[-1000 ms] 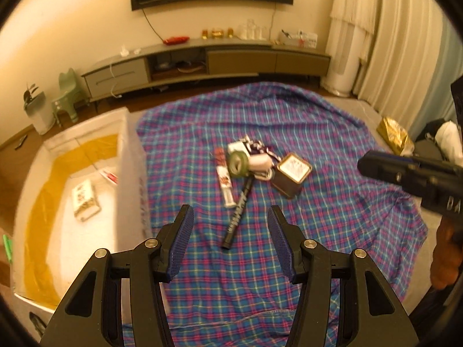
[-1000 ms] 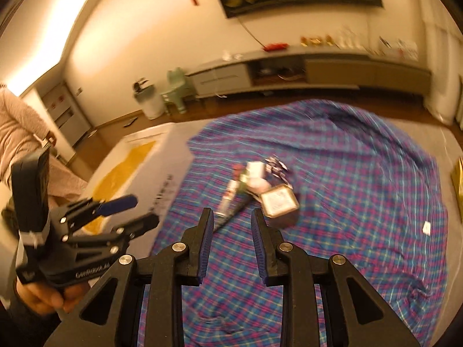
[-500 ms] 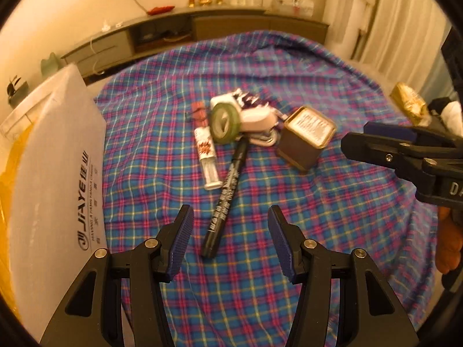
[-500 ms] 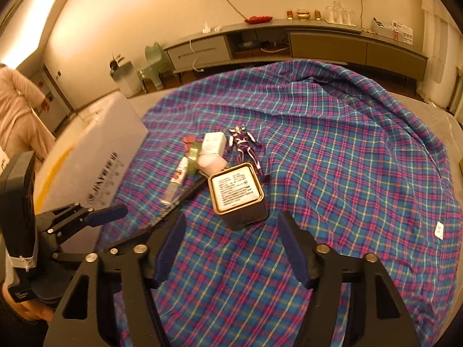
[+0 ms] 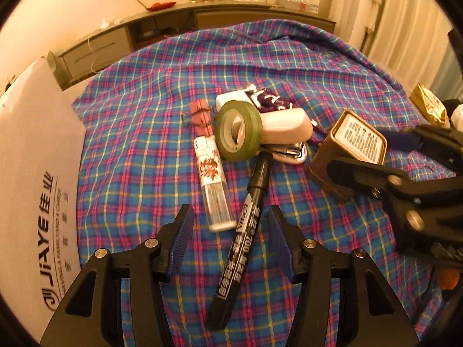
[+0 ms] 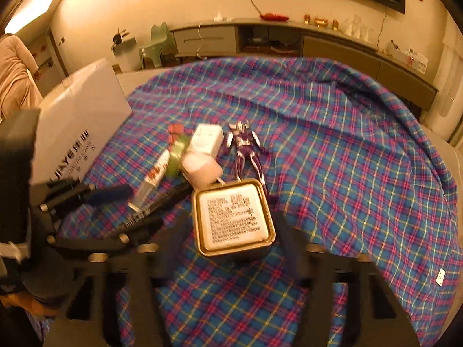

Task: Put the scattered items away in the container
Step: 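Grasp the gold square tin with the right gripper while the left grasps the black marker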

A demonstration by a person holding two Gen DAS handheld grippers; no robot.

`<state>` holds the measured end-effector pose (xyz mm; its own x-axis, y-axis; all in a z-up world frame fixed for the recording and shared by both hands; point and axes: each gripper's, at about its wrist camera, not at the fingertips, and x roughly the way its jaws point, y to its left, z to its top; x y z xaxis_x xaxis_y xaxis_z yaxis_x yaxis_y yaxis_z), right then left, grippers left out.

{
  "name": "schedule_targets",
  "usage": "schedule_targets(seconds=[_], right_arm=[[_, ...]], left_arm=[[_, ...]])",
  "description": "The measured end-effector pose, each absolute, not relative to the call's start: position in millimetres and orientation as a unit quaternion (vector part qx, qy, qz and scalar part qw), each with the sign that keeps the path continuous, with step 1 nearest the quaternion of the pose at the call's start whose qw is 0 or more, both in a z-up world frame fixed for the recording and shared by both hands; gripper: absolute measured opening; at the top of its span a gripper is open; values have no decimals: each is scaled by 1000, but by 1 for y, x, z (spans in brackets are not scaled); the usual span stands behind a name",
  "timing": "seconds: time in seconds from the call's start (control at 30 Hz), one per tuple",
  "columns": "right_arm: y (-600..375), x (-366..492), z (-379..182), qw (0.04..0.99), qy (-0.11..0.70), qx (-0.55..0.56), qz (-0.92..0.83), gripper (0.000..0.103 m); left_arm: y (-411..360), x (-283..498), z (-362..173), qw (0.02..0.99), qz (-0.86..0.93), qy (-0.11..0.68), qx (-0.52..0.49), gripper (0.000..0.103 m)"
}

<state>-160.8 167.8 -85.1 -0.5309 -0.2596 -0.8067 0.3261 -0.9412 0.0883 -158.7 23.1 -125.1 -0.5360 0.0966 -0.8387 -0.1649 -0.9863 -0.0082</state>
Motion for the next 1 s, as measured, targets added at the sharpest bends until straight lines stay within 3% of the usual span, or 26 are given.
schedule_targets(seconds=[0.07,0.13,0.2,1.0], right_arm=[[172,-161,-85,173,26,455,-873,51],[174,-162,-85,175,21,458,-871,51],[177,-161,-84,178,10,461,-869,51],[185,-142,-62,190,-36,460,-867,51]], left_arm=[[25,-158,-124,80,876,39,-473,40],[24,-157,-123,83,875,37,-475,37],[22,-156,-123,86,874,30,-477,24],[-9,-131,-95,110,878,-42,-464,21]])
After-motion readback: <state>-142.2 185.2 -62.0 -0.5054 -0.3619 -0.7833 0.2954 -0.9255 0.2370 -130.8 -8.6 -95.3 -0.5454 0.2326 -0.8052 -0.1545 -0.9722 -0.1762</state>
